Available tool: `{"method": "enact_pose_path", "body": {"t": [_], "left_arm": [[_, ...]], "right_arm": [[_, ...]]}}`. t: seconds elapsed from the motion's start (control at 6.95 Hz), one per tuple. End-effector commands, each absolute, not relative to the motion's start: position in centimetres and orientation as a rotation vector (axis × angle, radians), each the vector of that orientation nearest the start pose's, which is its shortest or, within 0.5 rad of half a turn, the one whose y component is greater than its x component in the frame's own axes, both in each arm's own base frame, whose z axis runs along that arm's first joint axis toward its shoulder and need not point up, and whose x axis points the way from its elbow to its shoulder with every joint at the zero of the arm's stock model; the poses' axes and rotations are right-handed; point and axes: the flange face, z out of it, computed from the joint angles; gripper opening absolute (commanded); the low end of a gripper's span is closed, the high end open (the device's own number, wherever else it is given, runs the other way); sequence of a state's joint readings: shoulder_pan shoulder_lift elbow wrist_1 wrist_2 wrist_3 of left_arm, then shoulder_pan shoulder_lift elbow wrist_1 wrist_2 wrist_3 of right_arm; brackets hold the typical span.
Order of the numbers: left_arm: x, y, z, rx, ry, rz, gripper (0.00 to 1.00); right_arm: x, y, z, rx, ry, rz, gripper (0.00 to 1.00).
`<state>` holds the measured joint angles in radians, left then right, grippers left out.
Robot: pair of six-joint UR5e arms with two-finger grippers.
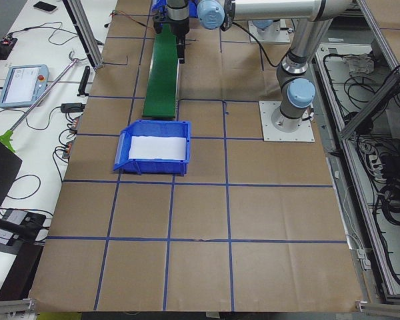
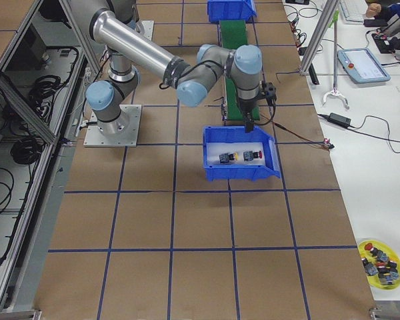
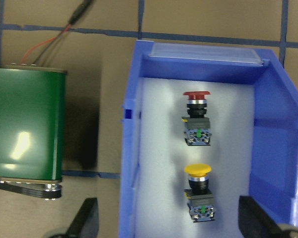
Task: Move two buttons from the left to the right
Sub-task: 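Release the red button and raise the right gripper out of the bin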
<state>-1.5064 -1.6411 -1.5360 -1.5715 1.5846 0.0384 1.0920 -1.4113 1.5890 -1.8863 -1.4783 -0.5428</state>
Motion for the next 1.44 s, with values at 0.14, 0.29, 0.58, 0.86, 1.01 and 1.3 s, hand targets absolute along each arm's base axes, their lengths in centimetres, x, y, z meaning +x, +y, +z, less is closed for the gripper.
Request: {"method": "enact_pose_path", "body": {"t": [0.14, 0.29, 0.58, 0.86, 1.01, 1.3], "left_arm": [[-9.8, -52.3, 46.9, -0.040, 3.127, 0.061, 1.00], [-9.8, -52.4, 46.9, -0.040, 3.127, 0.061, 1.00], [-9.8, -52.5, 46.9, -0.040, 3.129, 0.059, 1.00], [-9.8, -52.5, 46.9, -0.040, 3.129, 0.059, 1.00], [-9.8, -52.6, 46.9, -0.040, 3.129, 0.061, 1.00], [-9.8, -52.5, 46.9, -0.040, 3.129, 0.059, 1.00]], "right_arm": [[1.0, -51.2, 48.3, 0.017, 3.057, -0.053, 1.00], [4.8, -50.5, 48.1, 0.035, 3.052, 0.020, 1.00], [13.9, -49.2, 48.6, -0.195, 3.045, -0.003, 1.00], [16.3, -49.5, 49.0, -0.043, 3.052, -0.119, 1.00], [16.2, -49.4, 49.1, -0.031, 3.064, -0.125, 1.00], [15.9, -49.4, 48.8, -0.026, 3.087, -0.104, 1.00]]}}
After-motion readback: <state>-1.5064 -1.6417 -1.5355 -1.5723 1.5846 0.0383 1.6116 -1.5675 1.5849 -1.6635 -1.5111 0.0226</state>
